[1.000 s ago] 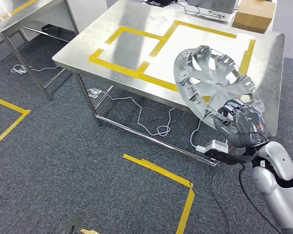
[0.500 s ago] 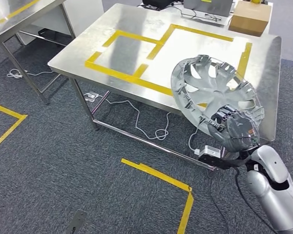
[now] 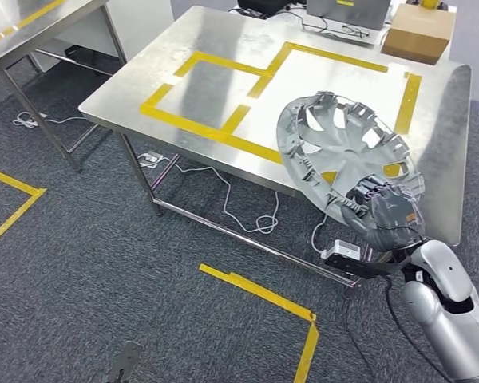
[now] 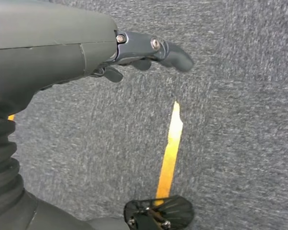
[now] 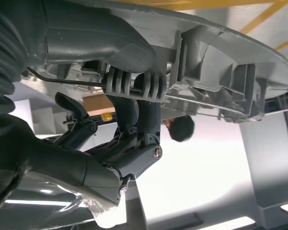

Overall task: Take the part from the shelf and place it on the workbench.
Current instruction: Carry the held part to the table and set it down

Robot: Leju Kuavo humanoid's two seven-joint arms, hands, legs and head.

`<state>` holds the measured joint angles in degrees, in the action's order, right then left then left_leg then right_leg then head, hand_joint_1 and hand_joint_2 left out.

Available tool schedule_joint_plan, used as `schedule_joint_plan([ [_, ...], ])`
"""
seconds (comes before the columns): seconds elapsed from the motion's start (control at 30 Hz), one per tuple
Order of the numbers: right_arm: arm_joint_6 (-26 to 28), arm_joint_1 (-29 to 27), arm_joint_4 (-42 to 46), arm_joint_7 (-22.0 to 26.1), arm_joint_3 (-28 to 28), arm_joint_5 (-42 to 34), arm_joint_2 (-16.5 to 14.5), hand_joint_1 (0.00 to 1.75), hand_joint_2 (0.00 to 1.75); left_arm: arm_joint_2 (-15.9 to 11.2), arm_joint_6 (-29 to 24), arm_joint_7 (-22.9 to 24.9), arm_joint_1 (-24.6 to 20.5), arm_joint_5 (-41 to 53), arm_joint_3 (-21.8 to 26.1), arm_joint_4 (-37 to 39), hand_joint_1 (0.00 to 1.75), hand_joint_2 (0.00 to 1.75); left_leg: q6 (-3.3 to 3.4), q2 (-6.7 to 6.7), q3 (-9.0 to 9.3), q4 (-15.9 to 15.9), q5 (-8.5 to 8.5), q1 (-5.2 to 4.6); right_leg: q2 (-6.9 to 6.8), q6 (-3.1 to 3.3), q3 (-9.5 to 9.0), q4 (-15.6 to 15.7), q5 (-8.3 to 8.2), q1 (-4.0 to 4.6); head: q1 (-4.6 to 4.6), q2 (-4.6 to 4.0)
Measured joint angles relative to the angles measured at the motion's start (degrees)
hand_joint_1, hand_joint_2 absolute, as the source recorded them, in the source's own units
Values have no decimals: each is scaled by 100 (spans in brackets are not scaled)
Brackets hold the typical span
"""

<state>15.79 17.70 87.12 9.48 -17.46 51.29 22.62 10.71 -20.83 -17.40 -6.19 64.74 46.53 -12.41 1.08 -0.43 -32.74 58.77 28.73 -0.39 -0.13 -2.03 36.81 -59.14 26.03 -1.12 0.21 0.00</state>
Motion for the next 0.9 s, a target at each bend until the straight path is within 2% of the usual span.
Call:
schedule_joint_plan([
  [0.07, 8, -13, 0, -2, 3, 5, 0, 175, 175, -4, -2, 1, 1, 0, -1, -1, 0, 175, -52, 8, -6, 39, 57, 6, 10, 79, -26, 7, 46, -13, -18, 0],
  [0.13, 8, -20, 0, -5, 4, 7, -1, 175, 175, -8, -3, 1, -6, 0, -2, -2, 0, 175, -121, 14, -165, 405, 241, 21, 6, 153, -96, 20, 93, -33, -35, 0],
  [0.2, 8, -48, -2, -6, 2, 7, -1, 175, 175, -8, -4, 1, 0, 0, -2, -2, 0, 175, -172, 17, -559, 1154, 511, 42, 3, 194, -164, 21, 151, -31, -50, -1],
  [0.23, 8, -69, -2, -6, 1, 7, -1, 175, 175, -9, -4, 1, 10, 0, -2, -2, 0, 175, -182, 17, -761, 1481, 579, 50, 6, 199, -202, 21, 183, -30, -49, -1],
  [0.27, 8, -88, -2, -5, -1, 7, -1, 175, 175, -9, -4, 1, 20, 0, -2, -2, 0, 175, -181, 17, -895, 1648, 544, 54, 13, 196, -248, 21, 218, -29, -49, -1],
  [0.3, 9, -100, -2, -5, -1, 7, -1, 175, 175, -9, -4, 1, 27, 1, -2, -2, 0, 175, -169, 17, -931, 1600, 385, 55, 21, 190, -304, 21, 257, -28, -50, 0],
  [0.33, 9, -104, -2, -4, -2, 7, -1, 175, 175, -10, -4, 1, 30, 1, -2, -2, 0, 175, -144, 17, -869, 1339, 131, 54, 29, 180, -368, 21, 299, -27, -51, 0],
  [0.37, 10, -105, -2, -4, -2, 7, -1, 175, 175, -13, -4, 1, 31, 1, -2, -2, 0, 175, -111, 16, -748, 968, -136, 48, 33, 166, -426, 25, 342, -28, -51, 0],
  [0.4, 12, -103, -3, -4, -2, 6, -1, 175, 175, -16, -4, 1, 32, 1, -2, -2, 0, 175, -75, 15, -626, 639, -328, 35, 37, 144, -475, 28, 383, -19, -48, -1],
  [0.43, 17, -104, -4, -5, -3, 6, -1, 175, 175, -20, -5, 1, 30, 1, -2, -1, 0, 175, -40, 14, -522, 374, -411, 19, 42, 115, -497, 34, 409, -15, -48, -1],
  [0.5, 32, -103, -5, -5, -3, 10, -2, 175, 175, -24, -7, 1, 28, 2, -2, 0, 0, 175, 16, 12, -440, 180, -338, -12, 46, 45, -495, 57, 433, -9, -45, -1],
  [0.6, 45, -103, 2, -7, 5, 11, -1, 175, 175, -26, -21, 2, 40, 4, -2, 0, 0, 175, 81, 4, -320, 16, -277, 17, 31, -52, -479, 34, 501, -16, -30, 0],
  [0.63, 48, -104, 1, -7, 7, 9, 0, 175, 175, -26, -25, 2, 38, 6, -3, 0, 0, 175, 102, 2, -268, -30, -270, 33, 27, -65, -382, -146, 587, -14, -20, 0],
  [0.67, 50, -113, -5, -8, 8, 7, -1, 175, 175, -24, -27, 3, 36, 9, -3, 0, 0, 175, 124, 0, -231, -56, -256, 39, 25, -68, -195, -461, 712, -15, -7, 0],
  [0.73, 52, -150, -26, -7, 7, 5, -2, 175, 175, -14, -26, 3, 39, 12, -5, 0, 0, 175, 156, -3, -179, -61, -203, 33, 27, -70, 289, -1226, 938, -10, -3, 0],
  [0.77, 52, -176, -38, -7, 5, 7, -2, 175, 175, -11, -26, 3, 50, 12, -5, 0, 0, 175, 162, -6, -140, -59, -167, 29, 27, -73, 474, -1459, 932, -9, -3, 0],
  [0.8, 53, -196, -50, -6, 5, 8, -2, 175, 175, -10, -26, 3, 61, 12, -5, 0, 0, 175, 161, -11, -85, -58, -124, 26, 26, -73, 555, -1474, 787, -9, -3, 0],
  [0.83, 54, -208, -59, -7, 5, 9, -2, 175, 175, -10, -26, 3, 67, 12, -5, 0, 0, 175, 153, -17, -13, -57, -74, 26, 24, -71, 524, -1259, 526, -9, -3, 0],
  [0.87, 55, -213, -67, -9, 6, 9, -2, 175, 175, -9, -26, 3, 70, 12, -6, 0, 0, 175, 139, -22, 62, -58, -17, 25, 18, -66, 414, -889, 223, -8, -2, 0],
  [0.9, 56, -212, -76, -12, 6, 10, -2, 175, 175, -7, -26, 3, 66, 13, -7, 0, 0, 175, 117, -26, 123, -56, 36, 17, 12, -59, 265, -548, 1, 2, -6, -1],
])
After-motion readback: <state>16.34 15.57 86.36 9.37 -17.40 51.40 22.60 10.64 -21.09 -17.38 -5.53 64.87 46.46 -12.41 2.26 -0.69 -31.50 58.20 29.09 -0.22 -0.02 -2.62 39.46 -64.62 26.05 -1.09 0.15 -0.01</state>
